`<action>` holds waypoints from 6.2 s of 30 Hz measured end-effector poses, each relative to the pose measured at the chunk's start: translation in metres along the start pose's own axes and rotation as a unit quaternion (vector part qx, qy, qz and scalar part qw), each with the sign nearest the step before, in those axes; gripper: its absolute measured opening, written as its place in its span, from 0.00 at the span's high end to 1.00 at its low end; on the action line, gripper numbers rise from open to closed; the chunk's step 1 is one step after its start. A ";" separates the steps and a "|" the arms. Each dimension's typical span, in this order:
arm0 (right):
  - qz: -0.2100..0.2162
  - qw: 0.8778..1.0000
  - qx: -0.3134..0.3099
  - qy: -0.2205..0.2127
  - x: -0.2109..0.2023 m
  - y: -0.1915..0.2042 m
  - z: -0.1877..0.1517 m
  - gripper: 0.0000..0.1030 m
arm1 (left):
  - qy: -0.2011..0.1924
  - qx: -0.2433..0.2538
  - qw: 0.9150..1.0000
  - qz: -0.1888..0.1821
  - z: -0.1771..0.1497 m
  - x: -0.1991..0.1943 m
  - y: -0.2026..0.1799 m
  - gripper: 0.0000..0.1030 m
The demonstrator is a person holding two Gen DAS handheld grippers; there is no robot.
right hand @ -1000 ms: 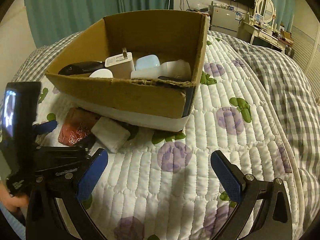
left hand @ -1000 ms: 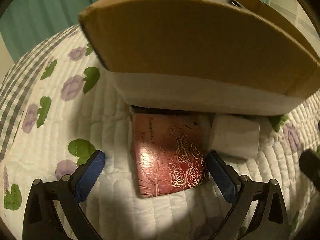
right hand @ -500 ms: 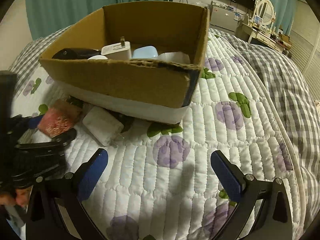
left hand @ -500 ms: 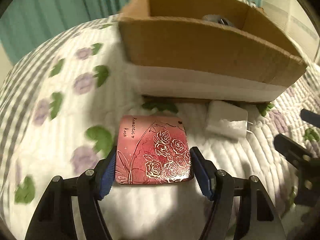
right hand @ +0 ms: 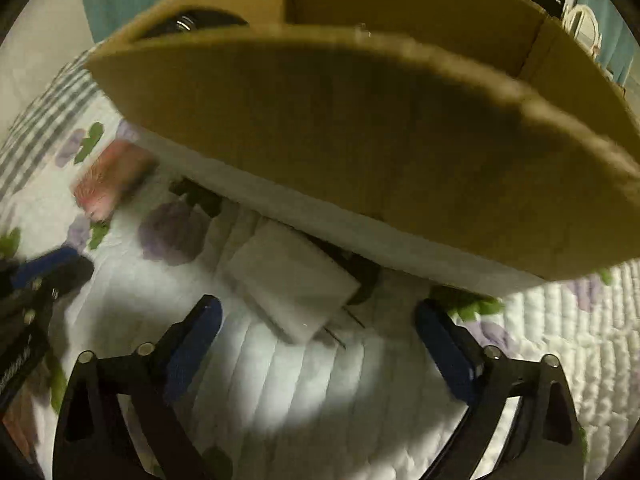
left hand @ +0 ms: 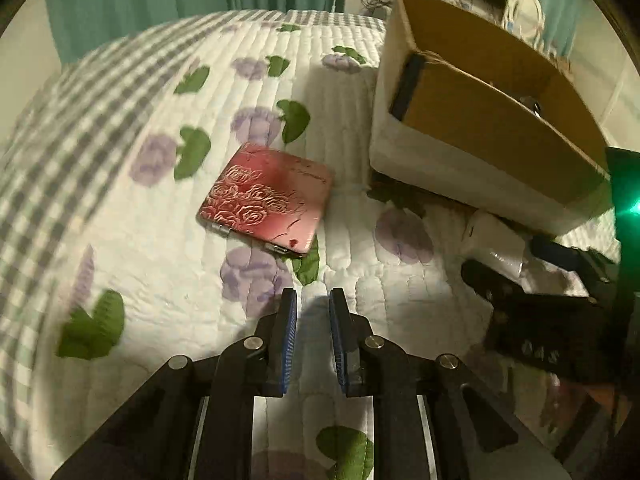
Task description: Organize rigid objects
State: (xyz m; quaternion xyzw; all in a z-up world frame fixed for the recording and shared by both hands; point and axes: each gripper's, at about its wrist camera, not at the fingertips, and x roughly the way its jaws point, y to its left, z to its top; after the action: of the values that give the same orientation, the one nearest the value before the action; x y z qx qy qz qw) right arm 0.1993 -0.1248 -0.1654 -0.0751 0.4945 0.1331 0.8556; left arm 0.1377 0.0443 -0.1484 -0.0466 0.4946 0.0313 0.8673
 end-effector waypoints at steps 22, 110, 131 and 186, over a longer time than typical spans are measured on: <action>0.026 0.999 0.002 -0.045 -0.047 0.010 -0.009 0.39 | -0.039 0.019 0.998 0.038 0.034 -0.026 0.001 0.01; -0.075 0.971 0.026 -0.224 -0.237 -0.084 0.097 0.12 | -0.278 0.092 0.956 -0.030 0.118 -0.191 -0.077 0.00; -0.090 0.932 0.079 -0.343 -0.277 -0.050 -0.029 0.00 | -0.337 0.075 0.938 0.015 0.022 -0.194 -0.076 0.00; -0.103 0.947 0.060 -0.297 -0.223 -0.045 -0.041 0.00 | -0.283 0.047 0.958 -0.006 0.007 -0.155 -0.055 0.00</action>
State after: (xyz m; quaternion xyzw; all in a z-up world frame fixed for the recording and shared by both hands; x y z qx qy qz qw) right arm 0.0728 -0.2126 0.0069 -0.0311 0.2148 0.0308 0.9757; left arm 0.0701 -0.0112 -0.0091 0.0020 0.2293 0.0146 0.9732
